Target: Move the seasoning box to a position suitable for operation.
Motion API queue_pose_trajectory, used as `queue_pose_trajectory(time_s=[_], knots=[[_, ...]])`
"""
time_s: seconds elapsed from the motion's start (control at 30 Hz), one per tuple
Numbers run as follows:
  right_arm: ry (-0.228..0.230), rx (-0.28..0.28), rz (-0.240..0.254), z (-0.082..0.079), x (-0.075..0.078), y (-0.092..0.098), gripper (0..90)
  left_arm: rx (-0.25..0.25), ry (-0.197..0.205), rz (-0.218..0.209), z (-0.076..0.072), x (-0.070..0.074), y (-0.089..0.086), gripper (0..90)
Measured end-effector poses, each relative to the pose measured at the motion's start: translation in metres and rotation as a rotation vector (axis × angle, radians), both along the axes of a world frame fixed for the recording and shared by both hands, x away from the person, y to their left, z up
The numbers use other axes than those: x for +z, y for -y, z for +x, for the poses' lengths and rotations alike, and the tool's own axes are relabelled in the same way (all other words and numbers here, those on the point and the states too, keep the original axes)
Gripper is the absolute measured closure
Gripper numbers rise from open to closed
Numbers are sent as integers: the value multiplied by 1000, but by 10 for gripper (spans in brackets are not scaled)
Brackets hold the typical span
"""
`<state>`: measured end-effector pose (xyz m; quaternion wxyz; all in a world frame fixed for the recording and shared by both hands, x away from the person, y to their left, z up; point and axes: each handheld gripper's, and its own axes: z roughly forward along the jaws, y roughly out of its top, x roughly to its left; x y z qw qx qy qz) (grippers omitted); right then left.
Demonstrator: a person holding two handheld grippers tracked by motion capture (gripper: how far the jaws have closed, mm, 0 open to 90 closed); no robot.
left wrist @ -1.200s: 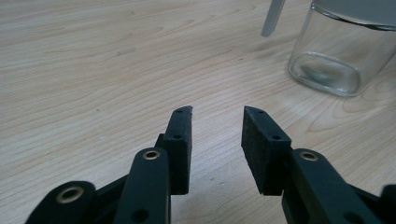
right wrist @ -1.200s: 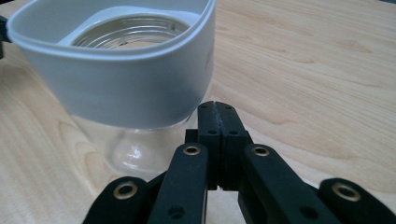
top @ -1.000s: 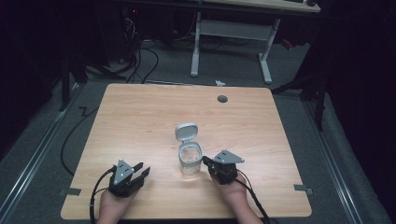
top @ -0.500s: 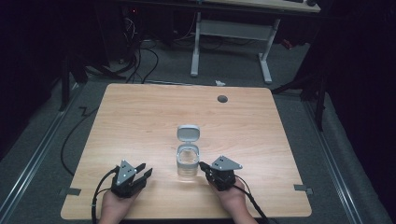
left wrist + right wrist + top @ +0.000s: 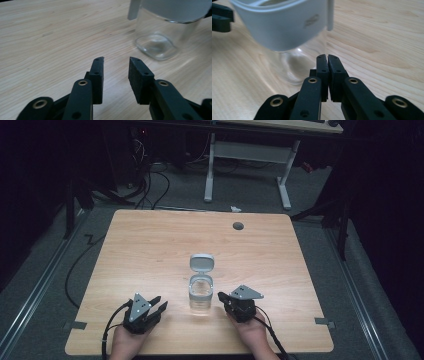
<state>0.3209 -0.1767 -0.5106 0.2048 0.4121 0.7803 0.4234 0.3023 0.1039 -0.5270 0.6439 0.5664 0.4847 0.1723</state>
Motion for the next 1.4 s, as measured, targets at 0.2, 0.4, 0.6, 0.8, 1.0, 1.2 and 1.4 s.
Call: queue_pose_trajectory(time_s=[0.2,0.4,0.6,0.8,1.0,1.2,1.4], knots=[[5,-46,1,3,3,7,855,-95,-22,-16,-13,1,30,776],[26,-39,10,2,9,16,900,-132,-29,-34,-15,2,59,874],[48,-31,28,9,15,23,900,-118,-34,-29,-11,-3,79,900],[67,-28,41,20,23,18,900,-124,-40,-22,-8,-5,91,900],[81,-31,44,29,31,12,900,-148,-38,-18,-6,-5,100,900],[88,-36,63,42,39,9,900,-141,-25,-40,-11,-6,96,900],[88,-43,60,66,44,1,900,-116,-63,-94,-6,-4,90,900]])
